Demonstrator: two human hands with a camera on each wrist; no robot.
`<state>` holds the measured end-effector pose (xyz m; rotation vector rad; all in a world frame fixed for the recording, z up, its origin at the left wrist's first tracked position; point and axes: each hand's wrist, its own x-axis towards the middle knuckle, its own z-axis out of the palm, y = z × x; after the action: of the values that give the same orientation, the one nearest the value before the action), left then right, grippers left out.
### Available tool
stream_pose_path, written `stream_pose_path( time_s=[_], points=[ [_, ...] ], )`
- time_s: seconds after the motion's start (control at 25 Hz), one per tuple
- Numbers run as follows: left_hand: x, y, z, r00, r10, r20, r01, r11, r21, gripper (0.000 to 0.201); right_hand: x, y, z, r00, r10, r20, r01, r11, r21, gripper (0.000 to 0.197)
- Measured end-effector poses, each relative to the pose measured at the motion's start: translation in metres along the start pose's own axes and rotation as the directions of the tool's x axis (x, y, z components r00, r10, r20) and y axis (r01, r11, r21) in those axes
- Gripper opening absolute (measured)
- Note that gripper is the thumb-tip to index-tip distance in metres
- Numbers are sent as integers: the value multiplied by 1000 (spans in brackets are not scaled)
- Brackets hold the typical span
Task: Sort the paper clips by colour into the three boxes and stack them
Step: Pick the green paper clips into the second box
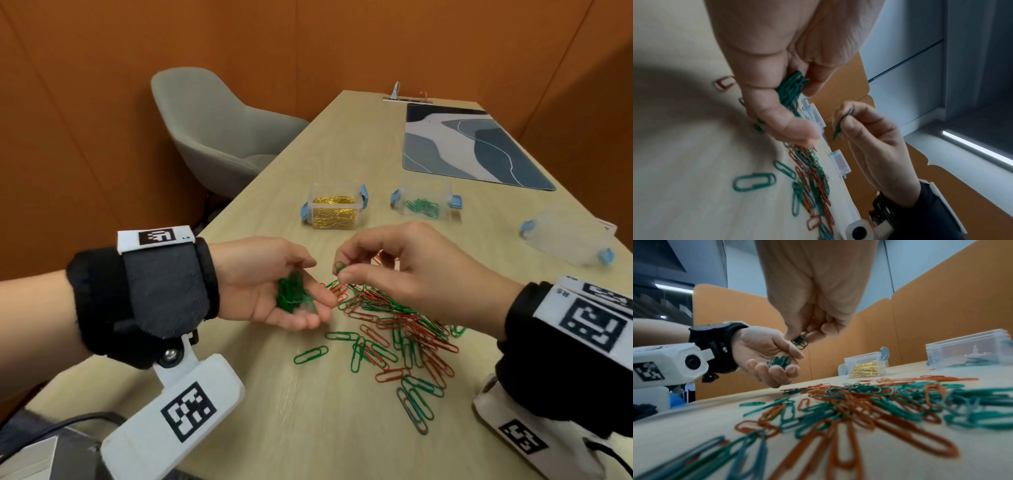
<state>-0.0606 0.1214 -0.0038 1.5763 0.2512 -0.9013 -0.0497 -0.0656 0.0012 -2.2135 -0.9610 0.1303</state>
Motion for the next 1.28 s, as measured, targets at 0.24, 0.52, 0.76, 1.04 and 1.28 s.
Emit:
stream_pose_path(
  time_s=[0.24, 0.52, 0.76, 1.04, 1.28],
  points=[
    [2, 7, 21, 1000, -6, 0, 5, 988, 151, 36, -11, -1, -8, 1000, 10, -7, -10, 1000, -13, 15],
    [-16, -13, 20, 950, 296, -100, -17, 370, 929, 28, -6, 2, 12, 934, 173, 312, -49, 928, -370, 37],
    [-14, -18, 24, 966, 252, -63, -12, 287, 958, 14, 0, -1, 18, 893, 192, 407, -31, 929, -369, 7],
    [-5, -7, 15, 988, 3, -154, 58, 918, 391, 32, -6, -3, 7, 948, 65, 311, 38, 948, -316, 9],
    [12, 6, 25, 998, 24, 60, -29, 996, 88, 22, -13, -1, -11, 997, -60, 38, 61, 998, -22, 3]
  ],
)
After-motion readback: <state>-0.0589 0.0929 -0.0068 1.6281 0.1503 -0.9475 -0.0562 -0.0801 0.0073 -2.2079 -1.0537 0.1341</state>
